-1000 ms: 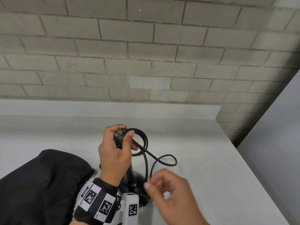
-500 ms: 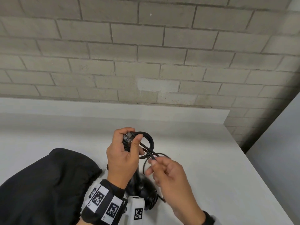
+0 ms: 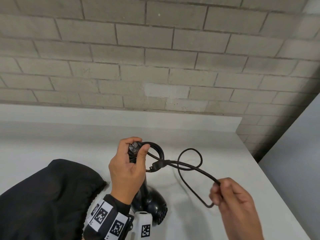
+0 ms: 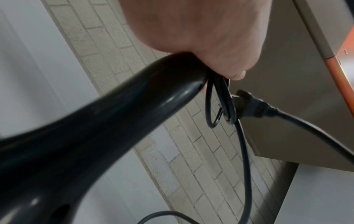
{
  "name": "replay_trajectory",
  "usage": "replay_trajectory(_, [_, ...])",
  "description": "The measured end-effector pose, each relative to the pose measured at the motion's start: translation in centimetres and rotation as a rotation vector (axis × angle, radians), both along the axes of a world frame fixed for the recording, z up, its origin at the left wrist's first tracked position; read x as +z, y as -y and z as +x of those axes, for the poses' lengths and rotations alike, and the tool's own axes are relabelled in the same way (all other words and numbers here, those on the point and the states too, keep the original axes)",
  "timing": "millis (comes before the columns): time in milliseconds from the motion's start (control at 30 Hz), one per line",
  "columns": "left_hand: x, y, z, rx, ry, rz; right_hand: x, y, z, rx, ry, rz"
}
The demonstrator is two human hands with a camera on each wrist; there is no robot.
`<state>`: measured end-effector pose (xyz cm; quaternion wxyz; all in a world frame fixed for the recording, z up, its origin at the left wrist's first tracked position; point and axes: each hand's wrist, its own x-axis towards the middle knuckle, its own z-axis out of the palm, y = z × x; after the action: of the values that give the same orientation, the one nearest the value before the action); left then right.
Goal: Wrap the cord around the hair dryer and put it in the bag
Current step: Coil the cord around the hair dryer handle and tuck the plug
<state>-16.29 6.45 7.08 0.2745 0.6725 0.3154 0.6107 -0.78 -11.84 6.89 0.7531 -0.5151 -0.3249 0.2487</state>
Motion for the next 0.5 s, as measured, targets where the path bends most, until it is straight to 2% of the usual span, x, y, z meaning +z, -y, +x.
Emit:
replay_trajectory(100, [0.1, 0.1, -0.1, -0.007, 0.007, -0.001, -0.6, 1.6, 2.2, -0.074, -0.007, -0.020])
replay_trajectory(167, [0.0, 0.0, -0.1, -0.014, 0.014, -0.006, -1.2, 2.6, 3.6, -0.106, 0.073, -0.092])
replay_trajectory(300, [0.0, 0.1, -0.1, -0.035, 0.033, -0.009, -2.6, 2.8, 4.8, -0.033, 0.232, -0.289])
replay_trajectory(367, [0.0, 0.1, 0.0, -0.041, 0.038, -0.015, -3.5, 2.2, 4.8, -0.049, 0.400, -0.424])
replay_trajectory(400, [0.0, 0.1, 0.0, -0.043, 0.040, -0.019, -3.6, 1.7, 4.5, -0.098, 0.540, -0.477])
replay_trajectory(467, [0.0, 0.1, 0.1, -0.045, 0.039, -0.025, -3.5, 0.5, 3.5, -0.195, 0.815, -0.454])
replay_trajectory(500, [0.0, 0.1, 0.2, -0.046, 0.038, -0.027, -3.0, -0.2, 2.7, -0.207, 0.868, -0.417])
